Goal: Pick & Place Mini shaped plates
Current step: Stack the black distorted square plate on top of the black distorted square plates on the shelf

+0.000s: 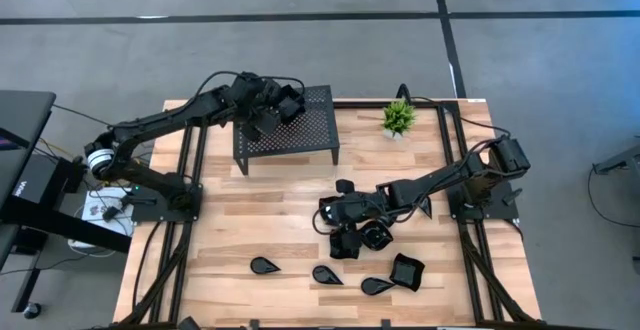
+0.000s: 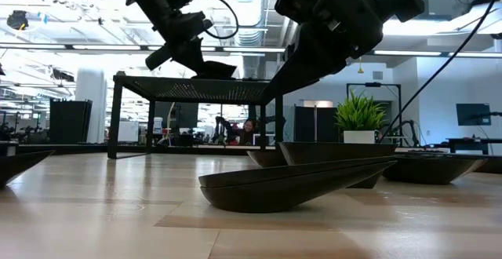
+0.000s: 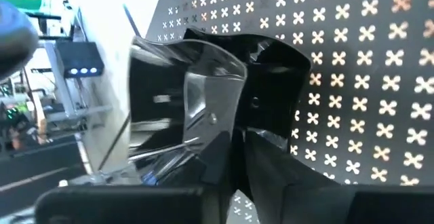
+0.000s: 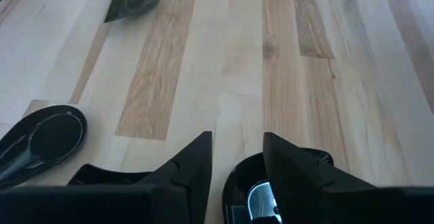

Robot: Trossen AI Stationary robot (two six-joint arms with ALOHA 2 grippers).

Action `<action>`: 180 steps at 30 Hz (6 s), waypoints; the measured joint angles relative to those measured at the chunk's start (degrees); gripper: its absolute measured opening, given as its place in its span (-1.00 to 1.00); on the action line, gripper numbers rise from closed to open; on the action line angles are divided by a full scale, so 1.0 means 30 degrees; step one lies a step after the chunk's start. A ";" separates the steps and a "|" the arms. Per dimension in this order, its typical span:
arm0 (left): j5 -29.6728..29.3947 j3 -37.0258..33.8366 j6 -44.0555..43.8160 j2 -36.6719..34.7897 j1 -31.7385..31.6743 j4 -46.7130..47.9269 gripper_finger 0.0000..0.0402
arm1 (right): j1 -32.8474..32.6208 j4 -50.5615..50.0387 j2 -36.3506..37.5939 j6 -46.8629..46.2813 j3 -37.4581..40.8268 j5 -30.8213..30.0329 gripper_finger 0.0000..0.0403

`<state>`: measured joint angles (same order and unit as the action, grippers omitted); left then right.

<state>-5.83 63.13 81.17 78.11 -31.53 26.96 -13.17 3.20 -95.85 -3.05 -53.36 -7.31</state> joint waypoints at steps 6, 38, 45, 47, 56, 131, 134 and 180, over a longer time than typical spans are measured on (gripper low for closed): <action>0.0171 -0.0022 -0.1708 -0.0305 0.0756 -0.0011 -0.66 | 0.0007 -0.0007 0.0000 0.0000 0.0000 0.0000 -0.37; -0.1968 -0.3402 -0.2110 -0.3027 0.1370 -0.5005 -0.47 | 0.0066 0.0095 0.0000 0.0707 0.0000 -0.0002 -0.37; -0.2557 -0.3424 -0.2663 -0.3630 0.2436 -0.5259 -0.24 | 0.0066 0.0095 0.0000 0.0707 0.0000 -0.0012 -0.37; -0.2474 -0.3424 -0.4298 -0.4172 0.3578 -0.5319 -0.22 | 0.0066 0.0120 0.0000 0.0707 0.0000 -0.0024 -0.37; 0.0226 -0.4097 -1.6672 -0.6789 0.8178 -0.4392 -0.34 | -0.0188 0.0053 0.0000 -0.0403 0.0000 0.0619 -0.36; -0.4406 -1.0076 -1.9961 -0.8847 1.5447 -1.2431 -0.45 | 0.2629 -0.7529 -0.1245 0.0077 -1.1261 -0.8566 -0.99; -0.7133 -1.0069 -1.8069 -0.9883 1.5506 -1.2510 -0.45 | 0.4330 -0.6522 -0.1260 0.0775 -1.1264 -0.8549 -0.99; -0.8266 -1.0069 -1.7727 -1.0520 1.5518 -1.2502 -0.45 | 0.8735 0.0469 -0.5818 0.2323 -1.3291 -0.4585 -0.66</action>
<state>-30.63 32.93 27.99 46.54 15.03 -10.55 13.04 4.61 -113.31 3.92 -93.24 -21.06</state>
